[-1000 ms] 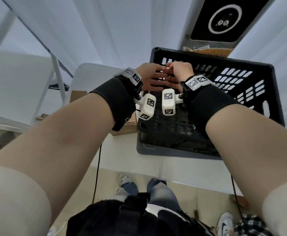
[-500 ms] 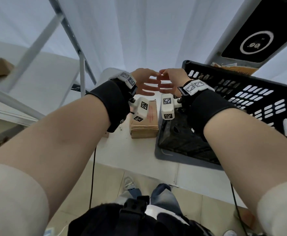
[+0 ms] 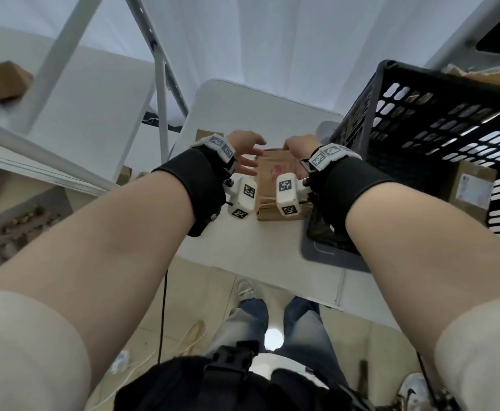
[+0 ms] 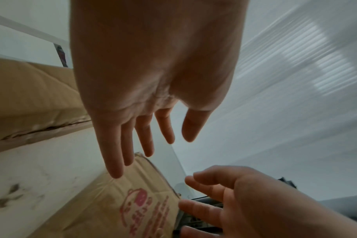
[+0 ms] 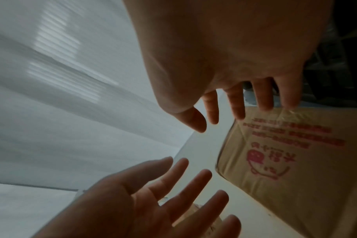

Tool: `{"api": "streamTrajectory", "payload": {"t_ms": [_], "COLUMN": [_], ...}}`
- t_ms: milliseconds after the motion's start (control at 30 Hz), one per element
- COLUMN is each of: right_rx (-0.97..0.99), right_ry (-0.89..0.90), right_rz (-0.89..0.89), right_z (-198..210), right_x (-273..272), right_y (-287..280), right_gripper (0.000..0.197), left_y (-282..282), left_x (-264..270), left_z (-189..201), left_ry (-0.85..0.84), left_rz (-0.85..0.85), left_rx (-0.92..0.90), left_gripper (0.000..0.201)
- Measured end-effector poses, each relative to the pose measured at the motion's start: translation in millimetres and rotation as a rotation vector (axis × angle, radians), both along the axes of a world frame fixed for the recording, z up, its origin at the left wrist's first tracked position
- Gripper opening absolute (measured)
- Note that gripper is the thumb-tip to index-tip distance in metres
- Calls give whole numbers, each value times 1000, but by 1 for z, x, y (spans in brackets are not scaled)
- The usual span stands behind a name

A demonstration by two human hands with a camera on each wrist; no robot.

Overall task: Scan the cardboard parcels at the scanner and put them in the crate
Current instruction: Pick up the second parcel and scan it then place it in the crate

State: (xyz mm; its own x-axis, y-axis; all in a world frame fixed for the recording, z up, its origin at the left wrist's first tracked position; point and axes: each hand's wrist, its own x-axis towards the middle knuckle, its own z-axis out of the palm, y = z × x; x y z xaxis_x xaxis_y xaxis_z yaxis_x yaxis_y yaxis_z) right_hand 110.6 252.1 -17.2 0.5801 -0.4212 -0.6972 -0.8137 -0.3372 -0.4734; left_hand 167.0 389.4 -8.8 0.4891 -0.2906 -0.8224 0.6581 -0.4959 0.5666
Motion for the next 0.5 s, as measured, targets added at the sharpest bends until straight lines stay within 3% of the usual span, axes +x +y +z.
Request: {"api": "streamTrajectory", "payload": {"t_ms": [100, 267, 433, 500], "right_rx": [-128, -170, 12, -122], "right_ry": [24, 78, 101, 224], "right_rz": [165, 323, 2, 123], "right_z": [-26, -65, -72, -87], "right_x": [7, 8, -6, 6], "right_y": [0, -11, -4, -8], "right_gripper": [38, 42, 56, 46], "left_y": [3, 4, 4, 4], "left_x": [-2, -2, -5, -6], "left_z": [-17, -39, -57, -64], "left_ry": [19, 28, 47, 73], "left_rz": [-49, -68, -117, -119], "left_rx": [66, 114, 152, 144], "left_gripper": [41, 51, 59, 58]}}
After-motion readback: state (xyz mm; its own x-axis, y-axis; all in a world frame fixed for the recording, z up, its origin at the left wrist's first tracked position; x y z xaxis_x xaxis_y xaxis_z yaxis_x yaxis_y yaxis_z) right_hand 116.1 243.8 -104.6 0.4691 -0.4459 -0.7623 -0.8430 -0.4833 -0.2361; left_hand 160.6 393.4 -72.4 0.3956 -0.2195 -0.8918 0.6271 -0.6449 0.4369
